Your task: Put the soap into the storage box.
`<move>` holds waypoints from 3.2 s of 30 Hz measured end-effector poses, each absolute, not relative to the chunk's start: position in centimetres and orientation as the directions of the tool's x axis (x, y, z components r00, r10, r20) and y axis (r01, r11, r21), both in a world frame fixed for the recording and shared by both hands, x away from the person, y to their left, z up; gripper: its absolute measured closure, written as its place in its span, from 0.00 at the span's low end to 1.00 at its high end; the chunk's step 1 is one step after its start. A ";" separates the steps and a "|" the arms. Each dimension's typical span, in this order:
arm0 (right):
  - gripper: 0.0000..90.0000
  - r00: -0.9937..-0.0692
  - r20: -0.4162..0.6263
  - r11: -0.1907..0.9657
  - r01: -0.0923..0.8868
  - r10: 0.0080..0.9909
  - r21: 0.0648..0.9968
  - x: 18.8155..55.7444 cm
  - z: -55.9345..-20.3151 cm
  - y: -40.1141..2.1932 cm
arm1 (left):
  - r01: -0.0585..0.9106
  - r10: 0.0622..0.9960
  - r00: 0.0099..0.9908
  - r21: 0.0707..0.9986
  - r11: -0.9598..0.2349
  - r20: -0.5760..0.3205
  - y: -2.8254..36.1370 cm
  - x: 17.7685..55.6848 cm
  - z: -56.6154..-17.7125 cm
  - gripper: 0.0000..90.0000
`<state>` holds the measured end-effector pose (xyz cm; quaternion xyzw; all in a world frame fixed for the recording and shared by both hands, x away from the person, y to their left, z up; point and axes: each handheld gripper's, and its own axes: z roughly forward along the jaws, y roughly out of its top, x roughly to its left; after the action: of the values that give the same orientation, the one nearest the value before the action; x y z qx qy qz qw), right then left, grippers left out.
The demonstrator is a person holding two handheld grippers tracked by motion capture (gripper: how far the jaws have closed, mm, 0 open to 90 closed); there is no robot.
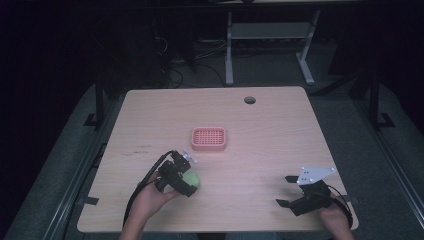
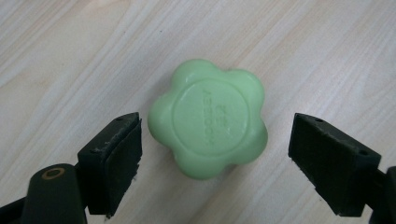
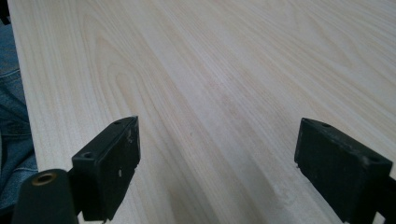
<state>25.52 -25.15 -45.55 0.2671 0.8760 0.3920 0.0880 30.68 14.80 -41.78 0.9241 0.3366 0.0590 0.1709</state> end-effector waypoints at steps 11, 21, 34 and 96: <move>0.15 -0.843 0.055 0.550 0.397 0.535 0.735 25.5 -45.5 -25.1 | 0.623 0.657 0.754 0.309 -0.718 0.007 14.1 31.5 -42.2 0.20; 0.15 -0.844 0.055 0.553 0.397 0.534 0.733 25.5 -45.5 -25.0 | 0.651 0.678 0.735 0.282 -0.704 -0.005 13.7 32.0 -42.8 0.24; 0.15 -0.845 0.053 0.553 0.394 0.532 0.734 25.5 -45.5 -25.0 | 0.668 0.686 0.728 0.238 -0.705 -0.011 13.4 32.4 -43.7 0.27; 0.15 -0.843 0.057 0.548 0.398 0.536 0.736 25.5 -45.5 -25.1 | 0.675 0.689 0.722 0.276 -0.684 -0.059 13.4 34.5 -41.5 0.30</move>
<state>25.47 -25.06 -45.46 0.2666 0.8754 0.3937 0.0873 34.54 13.38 -41.49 0.9174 0.3717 0.0246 0.1402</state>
